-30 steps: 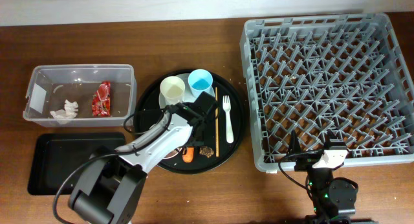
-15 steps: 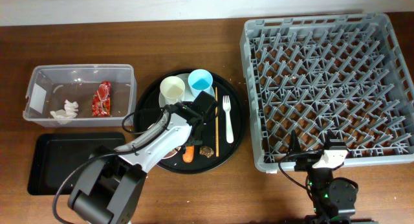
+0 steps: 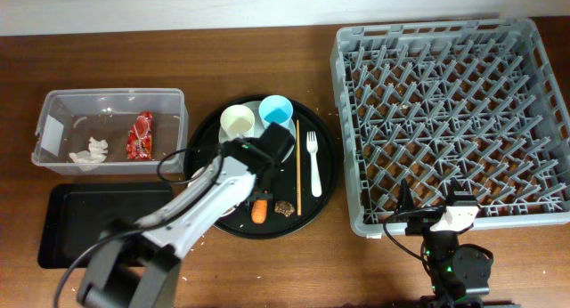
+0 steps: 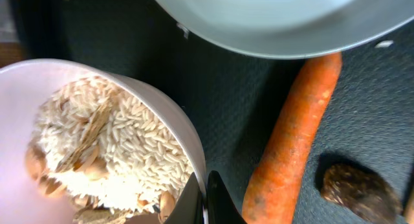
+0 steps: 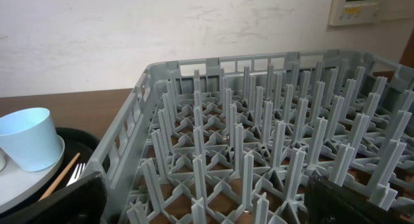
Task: Sort waste into correct bins and load items into the dishwasher rack
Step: 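Grasp the rim of the pink rice bowl with the left gripper, then tip the pink bowl over the black tray to dump the rice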
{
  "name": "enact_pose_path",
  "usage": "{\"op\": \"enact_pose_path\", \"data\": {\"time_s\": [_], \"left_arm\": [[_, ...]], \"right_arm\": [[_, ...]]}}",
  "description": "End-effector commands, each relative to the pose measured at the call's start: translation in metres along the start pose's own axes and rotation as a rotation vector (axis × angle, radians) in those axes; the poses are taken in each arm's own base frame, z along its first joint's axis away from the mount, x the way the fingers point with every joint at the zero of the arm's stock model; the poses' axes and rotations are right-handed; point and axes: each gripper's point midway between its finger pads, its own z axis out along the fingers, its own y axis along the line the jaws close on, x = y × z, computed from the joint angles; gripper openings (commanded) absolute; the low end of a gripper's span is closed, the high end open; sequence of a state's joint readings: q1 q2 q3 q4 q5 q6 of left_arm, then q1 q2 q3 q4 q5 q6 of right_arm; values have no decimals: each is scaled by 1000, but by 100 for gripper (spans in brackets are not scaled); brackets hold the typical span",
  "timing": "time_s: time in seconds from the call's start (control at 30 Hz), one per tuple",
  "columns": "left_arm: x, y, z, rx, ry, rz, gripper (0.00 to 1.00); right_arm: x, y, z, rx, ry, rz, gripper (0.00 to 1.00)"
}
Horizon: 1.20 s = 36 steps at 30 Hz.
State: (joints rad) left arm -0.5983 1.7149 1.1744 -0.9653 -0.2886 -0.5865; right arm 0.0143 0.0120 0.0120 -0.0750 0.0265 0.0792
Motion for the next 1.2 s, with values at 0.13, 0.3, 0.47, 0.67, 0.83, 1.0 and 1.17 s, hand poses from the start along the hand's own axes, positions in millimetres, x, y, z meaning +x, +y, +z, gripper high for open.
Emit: {"op": "enact_pose_path", "data": {"time_s": [0.13, 0.3, 0.47, 0.67, 0.83, 1.0, 1.17], "left_arm": [[-34, 80, -71, 206, -127, -192, 0], [-32, 152, -78, 295, -134, -351, 0], [-13, 214, -53, 287, -99, -557, 0], [18, 248, -11, 264, -79, -642, 0], [8, 250, -23, 458, -203, -562, 0], [7, 277, -35, 632, -371, -713, 0], [20, 277, -25, 801, -551, -771, 0]], "right_arm": [[3, -1, 0, 7, 5, 3, 99], [3, -1, 0, 7, 5, 3, 99], [3, -1, 0, 7, 5, 3, 99], [3, -1, 0, 7, 5, 3, 99], [3, -1, 0, 7, 5, 3, 99], [3, -1, 0, 7, 5, 3, 99], [3, -1, 0, 7, 5, 3, 99]]}}
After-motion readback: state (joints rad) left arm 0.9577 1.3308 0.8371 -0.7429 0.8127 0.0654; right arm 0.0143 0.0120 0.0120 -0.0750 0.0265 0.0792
